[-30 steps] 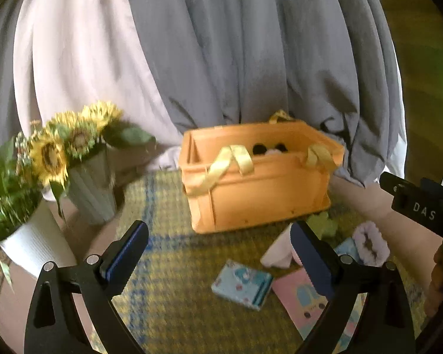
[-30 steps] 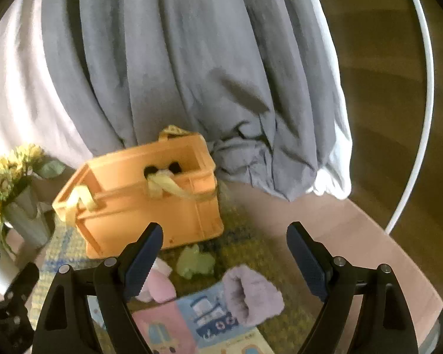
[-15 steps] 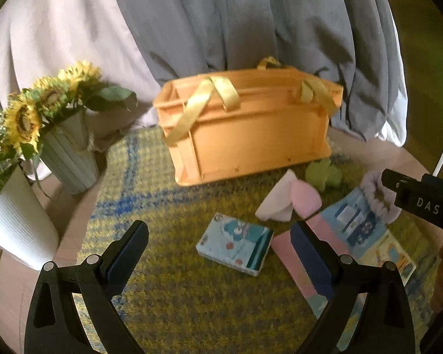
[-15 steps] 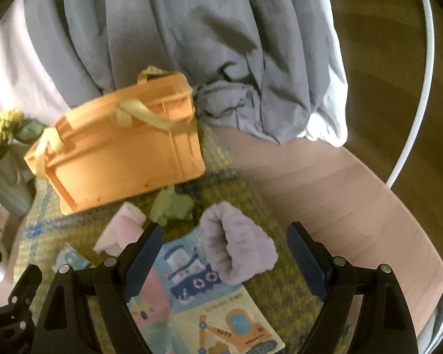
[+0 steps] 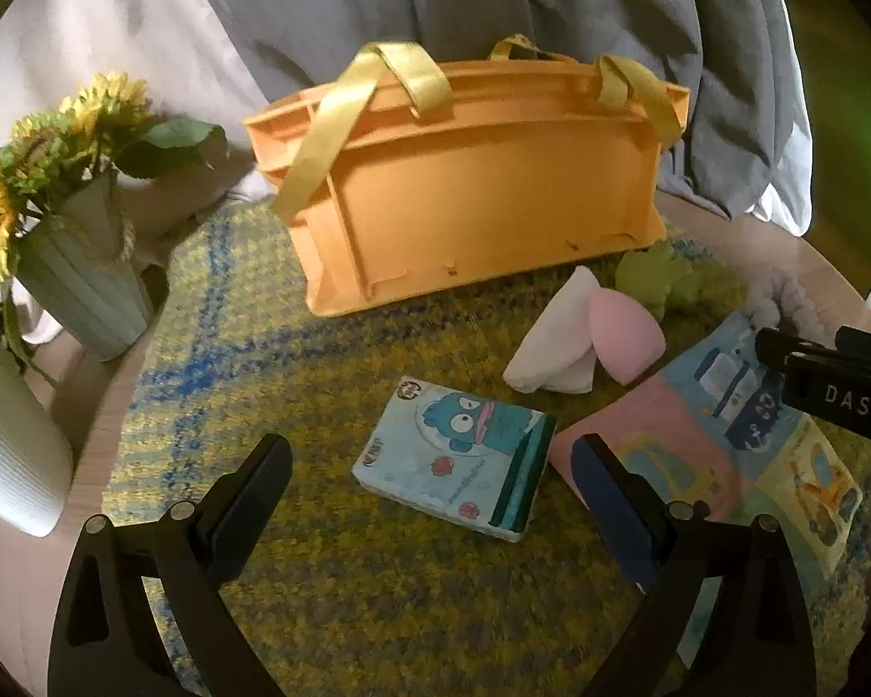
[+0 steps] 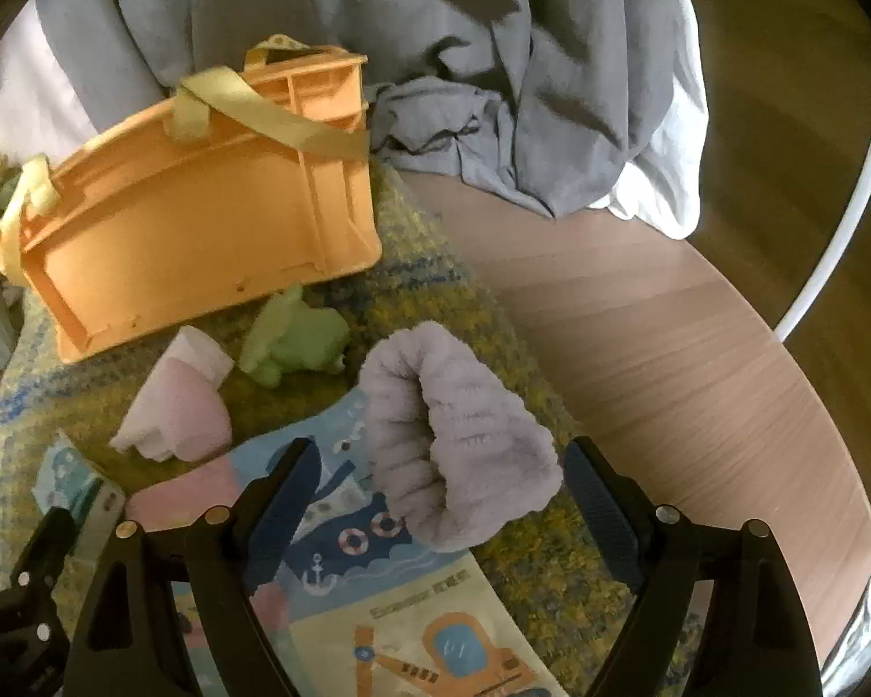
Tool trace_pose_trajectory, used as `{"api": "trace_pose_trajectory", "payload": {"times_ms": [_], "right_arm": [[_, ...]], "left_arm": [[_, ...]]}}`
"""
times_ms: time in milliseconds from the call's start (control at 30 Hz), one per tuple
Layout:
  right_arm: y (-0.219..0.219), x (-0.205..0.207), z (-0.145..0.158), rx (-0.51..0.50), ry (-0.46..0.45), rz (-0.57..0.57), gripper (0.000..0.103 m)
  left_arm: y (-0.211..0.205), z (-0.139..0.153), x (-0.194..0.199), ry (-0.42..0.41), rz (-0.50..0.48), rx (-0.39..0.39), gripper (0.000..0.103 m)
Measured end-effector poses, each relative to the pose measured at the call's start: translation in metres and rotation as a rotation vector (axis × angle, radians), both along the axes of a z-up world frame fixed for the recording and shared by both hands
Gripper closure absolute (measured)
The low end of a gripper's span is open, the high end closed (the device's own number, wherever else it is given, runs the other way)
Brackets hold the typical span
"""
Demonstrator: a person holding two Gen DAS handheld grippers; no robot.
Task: Organize soft objects
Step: 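Grasp the lavender fuzzy wristband with the right gripper and lift it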
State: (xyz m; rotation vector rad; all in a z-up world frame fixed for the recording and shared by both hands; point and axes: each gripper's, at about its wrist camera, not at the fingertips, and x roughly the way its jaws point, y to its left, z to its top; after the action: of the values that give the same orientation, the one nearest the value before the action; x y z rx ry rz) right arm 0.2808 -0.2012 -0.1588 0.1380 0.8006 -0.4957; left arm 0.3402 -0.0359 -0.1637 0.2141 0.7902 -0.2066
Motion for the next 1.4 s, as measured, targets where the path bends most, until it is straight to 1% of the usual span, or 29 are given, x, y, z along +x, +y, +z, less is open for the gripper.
{"api": "trace_pose_trajectory", "payload": {"times_ms": [233, 300, 367, 400, 567, 600, 667, 867, 1033, 1200, 1400], "right_arm": [[-0.004, 0.005, -0.009, 0.011, 0.033, -0.013, 0.017], [-0.003, 0.007, -0.011, -0.002, 0.046, -0.013, 0.019], [-0.003, 0.007, -0.012, -0.011, 0.05, -0.015, 0.026], [-0.003, 0.007, -0.013, -0.011, 0.057, -0.018, 0.027], [-0.005, 0.006, -0.014, -0.001, 0.054, -0.018, 0.046], [-0.005, 0.005, -0.013, -0.003, 0.047, -0.016, 0.048], [-0.004, 0.004, -0.011, -0.005, 0.036, -0.008, 0.058], [-0.002, -0.003, -0.003, 0.005, 0.002, 0.014, 0.068], [0.001, -0.01, 0.008, 0.002, -0.032, 0.03, 0.068], [0.007, -0.02, 0.027, -0.011, -0.085, 0.051, 0.068], [0.015, -0.029, 0.051, -0.003, -0.136, 0.095, 0.068]], "left_arm": [[-0.004, -0.012, 0.013, 0.031, -0.021, 0.002, 0.006], [-0.005, -0.016, 0.015, 0.049, -0.028, 0.004, 0.012], [-0.005, -0.018, 0.016, 0.059, -0.031, 0.006, 0.021], [-0.005, -0.018, 0.016, 0.064, -0.035, -0.001, 0.022], [-0.005, -0.015, 0.012, 0.052, -0.03, -0.011, 0.024], [-0.005, -0.014, 0.011, 0.047, -0.03, -0.012, 0.024], [-0.006, -0.011, 0.008, 0.034, -0.027, -0.01, 0.024], [-0.006, 0.004, 0.0, -0.006, -0.022, -0.015, 0.024], [-0.005, 0.018, -0.008, -0.033, -0.016, -0.035, 0.024], [-0.004, 0.036, -0.016, -0.067, -0.015, -0.059, 0.024], [0.001, 0.059, -0.023, -0.113, -0.001, -0.076, 0.024]]}}
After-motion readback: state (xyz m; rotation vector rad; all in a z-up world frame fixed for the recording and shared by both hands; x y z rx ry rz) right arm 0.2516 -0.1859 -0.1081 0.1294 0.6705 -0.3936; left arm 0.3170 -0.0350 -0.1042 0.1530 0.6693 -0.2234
